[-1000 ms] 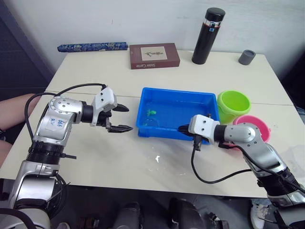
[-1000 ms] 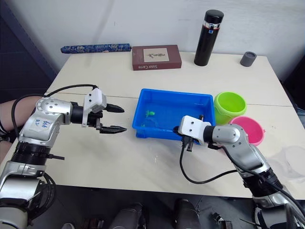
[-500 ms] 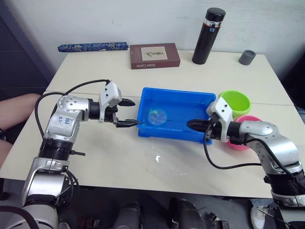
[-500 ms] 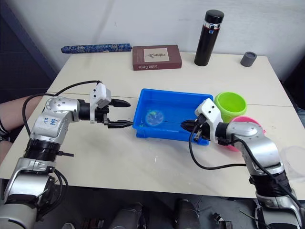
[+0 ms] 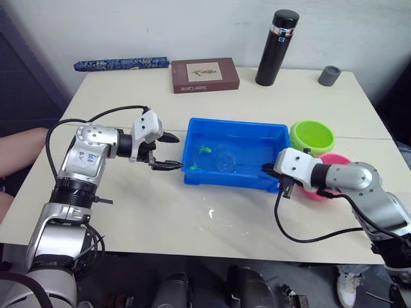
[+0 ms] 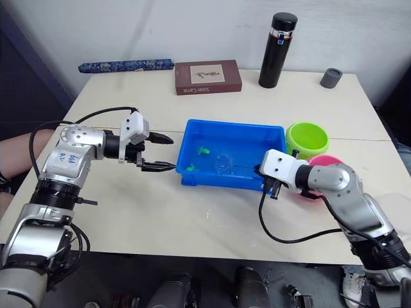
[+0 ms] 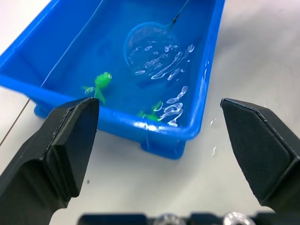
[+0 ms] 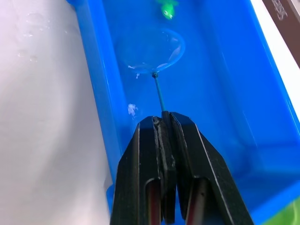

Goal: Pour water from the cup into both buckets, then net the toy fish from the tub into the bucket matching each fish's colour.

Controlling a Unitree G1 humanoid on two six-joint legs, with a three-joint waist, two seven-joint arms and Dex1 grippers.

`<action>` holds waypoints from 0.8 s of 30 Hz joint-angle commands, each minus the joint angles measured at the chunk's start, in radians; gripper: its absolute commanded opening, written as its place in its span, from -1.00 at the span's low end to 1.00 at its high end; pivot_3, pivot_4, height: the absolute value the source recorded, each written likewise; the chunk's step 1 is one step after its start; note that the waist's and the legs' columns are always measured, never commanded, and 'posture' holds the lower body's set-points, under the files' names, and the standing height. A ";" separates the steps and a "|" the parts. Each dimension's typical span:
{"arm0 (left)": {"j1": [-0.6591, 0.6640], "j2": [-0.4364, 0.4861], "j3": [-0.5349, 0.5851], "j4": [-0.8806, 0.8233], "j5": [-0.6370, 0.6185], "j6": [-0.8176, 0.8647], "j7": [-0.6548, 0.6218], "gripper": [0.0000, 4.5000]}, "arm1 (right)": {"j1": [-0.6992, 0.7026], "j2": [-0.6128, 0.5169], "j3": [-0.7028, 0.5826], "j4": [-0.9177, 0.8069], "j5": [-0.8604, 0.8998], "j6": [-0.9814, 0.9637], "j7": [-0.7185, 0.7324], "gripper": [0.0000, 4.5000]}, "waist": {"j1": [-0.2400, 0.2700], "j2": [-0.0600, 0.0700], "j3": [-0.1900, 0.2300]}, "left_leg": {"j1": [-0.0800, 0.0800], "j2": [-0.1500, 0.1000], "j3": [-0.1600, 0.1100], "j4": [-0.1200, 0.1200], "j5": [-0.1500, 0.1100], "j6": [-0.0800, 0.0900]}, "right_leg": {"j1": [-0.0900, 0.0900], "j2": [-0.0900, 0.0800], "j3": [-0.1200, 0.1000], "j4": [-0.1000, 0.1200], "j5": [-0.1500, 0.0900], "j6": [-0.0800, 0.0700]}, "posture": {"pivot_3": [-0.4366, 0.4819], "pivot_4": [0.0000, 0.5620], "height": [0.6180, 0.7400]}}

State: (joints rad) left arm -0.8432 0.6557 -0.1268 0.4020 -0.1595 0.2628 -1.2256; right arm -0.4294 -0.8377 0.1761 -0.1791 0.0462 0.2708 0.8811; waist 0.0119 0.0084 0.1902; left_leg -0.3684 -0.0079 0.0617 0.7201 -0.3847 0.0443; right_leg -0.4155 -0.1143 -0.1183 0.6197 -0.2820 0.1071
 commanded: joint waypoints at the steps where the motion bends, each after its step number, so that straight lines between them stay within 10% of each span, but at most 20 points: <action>1: 0.005 0.028 0.019 -0.066 -0.013 0.026 -0.010 0.99 | -0.031 0.044 0.022 0.027 -0.011 -0.031 0.010 -1.00 | 0.001 0.000 0.000 | 0.000 0.000 0.000 0.000 0.000 0.000 | 0.000 0.000 0.000 0.000 0.000 0.000 | -0.05 -0.47 1.00; 24: 0.069 0.067 0.050 -0.164 -0.036 0.090 0.023 0.99 | -0.141 0.191 -0.032 0.026 0.164 0.311 0.064 -1.00 | -0.004 0.000 0.000 | -0.001 0.000 -0.002 0.000 0.000 0.000 | 0.000 0.000 -0.001 0.000 0.000 0.000 | -0.05 -0.47 1.00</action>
State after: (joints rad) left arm -0.7640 0.7164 -0.0988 0.2483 -0.1854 0.3657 -1.2062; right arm -0.5488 -0.6283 0.1740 -0.1293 0.1942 0.5799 0.9344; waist 0.0081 0.0085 0.1901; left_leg -0.3690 -0.0078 0.0598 0.7204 -0.3847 0.0443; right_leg -0.4154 -0.1144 -0.1189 0.6198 -0.2820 0.1070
